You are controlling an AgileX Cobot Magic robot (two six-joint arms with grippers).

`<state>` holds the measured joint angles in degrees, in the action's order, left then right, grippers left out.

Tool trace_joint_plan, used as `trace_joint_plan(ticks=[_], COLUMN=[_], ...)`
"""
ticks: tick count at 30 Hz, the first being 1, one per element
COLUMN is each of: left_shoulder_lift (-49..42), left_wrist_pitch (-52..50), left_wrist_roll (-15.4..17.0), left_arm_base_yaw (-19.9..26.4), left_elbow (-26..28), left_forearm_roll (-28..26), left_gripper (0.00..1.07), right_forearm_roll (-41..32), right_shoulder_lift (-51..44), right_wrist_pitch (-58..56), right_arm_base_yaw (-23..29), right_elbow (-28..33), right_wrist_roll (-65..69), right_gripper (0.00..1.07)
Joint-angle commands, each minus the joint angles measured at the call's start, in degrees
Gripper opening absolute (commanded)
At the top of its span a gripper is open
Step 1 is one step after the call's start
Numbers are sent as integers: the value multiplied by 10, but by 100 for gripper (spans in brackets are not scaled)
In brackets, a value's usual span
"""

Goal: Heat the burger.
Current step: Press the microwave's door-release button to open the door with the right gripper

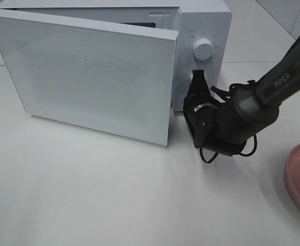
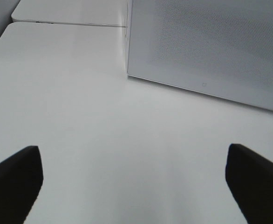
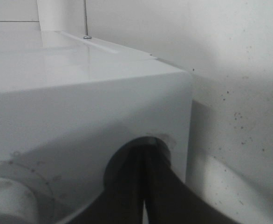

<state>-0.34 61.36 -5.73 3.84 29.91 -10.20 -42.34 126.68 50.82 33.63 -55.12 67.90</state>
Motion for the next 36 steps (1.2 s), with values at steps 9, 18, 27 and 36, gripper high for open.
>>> trace_joint_plan(ticks=[9, 18, 27, 36], left_shoulder_lift=[-10, -10, -10, -10], left_wrist_pitch=[2, 2, 2, 2], left_wrist_roll=[-2, -2, -2, -2], left_arm_base_yaw=[1, 1, 1, 1], left_elbow=[-2, -2, -2, -2], left_forearm_roll=[-4, -4, -3, -3], left_gripper=[100, 100, 100, 100], right_forearm_roll=[49, 52, 80, 80], right_shoulder_lift=[-7, -28, -60, -91], right_wrist_pitch=[95, 64, -13, -92], right_arm_base_yaw=[-22, -19, -19, -19], right_elbow=[-45, -13, 21, 43], right_wrist_roll=[-13, -13, -14, -63], right_gripper=[0, 0, 0, 0])
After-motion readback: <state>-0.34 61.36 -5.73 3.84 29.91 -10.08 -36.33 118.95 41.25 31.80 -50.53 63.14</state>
